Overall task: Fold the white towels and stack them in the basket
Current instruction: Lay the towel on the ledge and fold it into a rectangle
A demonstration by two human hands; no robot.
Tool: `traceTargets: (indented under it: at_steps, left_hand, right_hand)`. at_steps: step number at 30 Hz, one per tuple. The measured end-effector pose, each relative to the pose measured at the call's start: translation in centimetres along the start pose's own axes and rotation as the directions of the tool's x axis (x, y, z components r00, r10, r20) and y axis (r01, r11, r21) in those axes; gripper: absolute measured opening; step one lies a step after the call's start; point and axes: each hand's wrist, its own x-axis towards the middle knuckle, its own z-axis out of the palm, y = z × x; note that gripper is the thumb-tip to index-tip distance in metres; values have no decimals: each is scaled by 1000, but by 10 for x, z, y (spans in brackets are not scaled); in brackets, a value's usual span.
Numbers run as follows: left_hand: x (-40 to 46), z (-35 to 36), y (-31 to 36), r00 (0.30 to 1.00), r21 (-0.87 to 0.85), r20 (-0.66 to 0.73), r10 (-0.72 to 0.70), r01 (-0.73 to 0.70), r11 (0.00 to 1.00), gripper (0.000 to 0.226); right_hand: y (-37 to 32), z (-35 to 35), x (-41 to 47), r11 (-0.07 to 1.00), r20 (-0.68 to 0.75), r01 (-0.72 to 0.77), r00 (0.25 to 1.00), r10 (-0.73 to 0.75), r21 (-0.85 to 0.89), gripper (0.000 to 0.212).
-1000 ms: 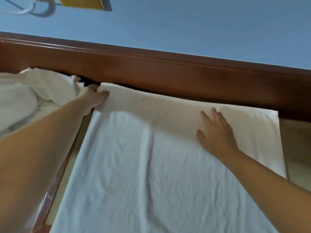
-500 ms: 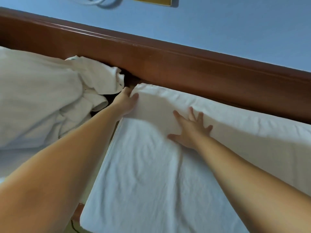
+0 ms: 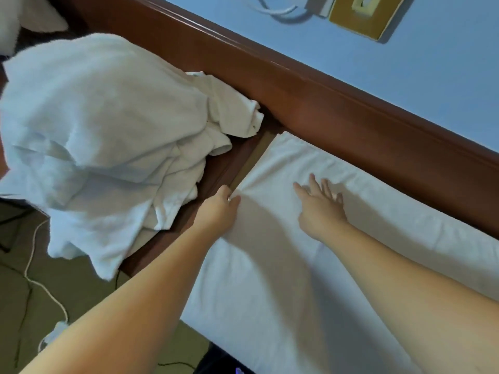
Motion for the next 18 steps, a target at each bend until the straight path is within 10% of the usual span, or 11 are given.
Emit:
traceTargets:
  at_steps: [7,18]
  left_hand:
    - [-37,-18,-50,981,141,169,-97,74,987,43]
    - [-125,-9,-128,988,196,105,-115,93,976,44]
  right_hand:
    - [-87,8,1,934,164,356,923,-349,-14,68]
    - [-75,-17,62,951,100,234,971,-217,-202,66]
